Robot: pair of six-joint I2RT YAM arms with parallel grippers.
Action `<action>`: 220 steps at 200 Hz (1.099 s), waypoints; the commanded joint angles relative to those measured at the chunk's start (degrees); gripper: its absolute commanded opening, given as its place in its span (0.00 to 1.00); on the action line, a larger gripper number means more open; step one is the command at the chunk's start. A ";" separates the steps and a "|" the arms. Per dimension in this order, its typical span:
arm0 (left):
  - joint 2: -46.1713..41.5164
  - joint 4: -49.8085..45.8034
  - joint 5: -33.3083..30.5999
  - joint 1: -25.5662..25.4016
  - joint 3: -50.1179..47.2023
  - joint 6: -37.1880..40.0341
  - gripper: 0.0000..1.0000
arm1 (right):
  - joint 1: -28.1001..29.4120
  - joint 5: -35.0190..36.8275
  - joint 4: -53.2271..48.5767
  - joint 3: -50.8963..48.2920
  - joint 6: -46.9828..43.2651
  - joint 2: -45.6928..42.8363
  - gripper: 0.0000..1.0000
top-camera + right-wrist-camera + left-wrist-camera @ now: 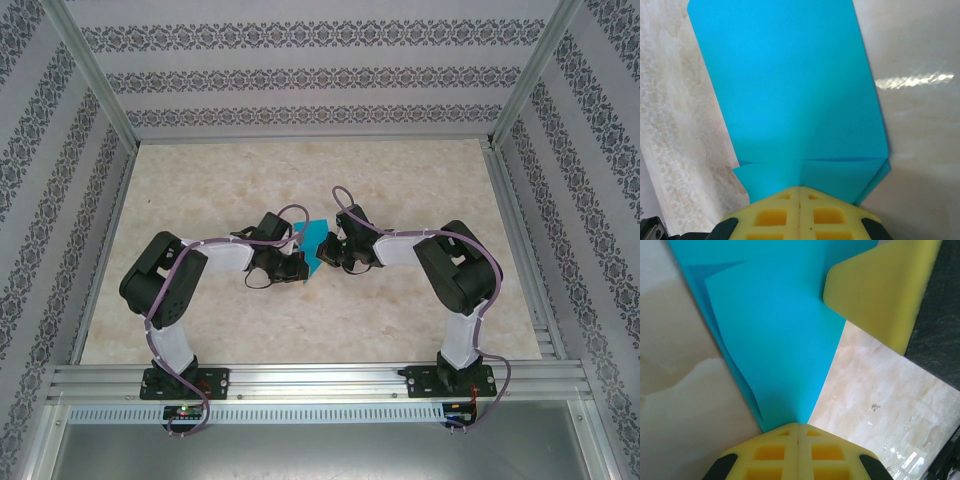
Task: Fold a paper plane with a square sheet of paper (pick it up from the middle)
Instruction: Third fold the triangle at the center of the table.
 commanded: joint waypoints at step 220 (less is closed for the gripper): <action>-6.70 9.23 3.16 1.37 -4.90 -2.21 0.01 | -0.56 4.34 -7.42 -0.51 -1.05 3.95 0.00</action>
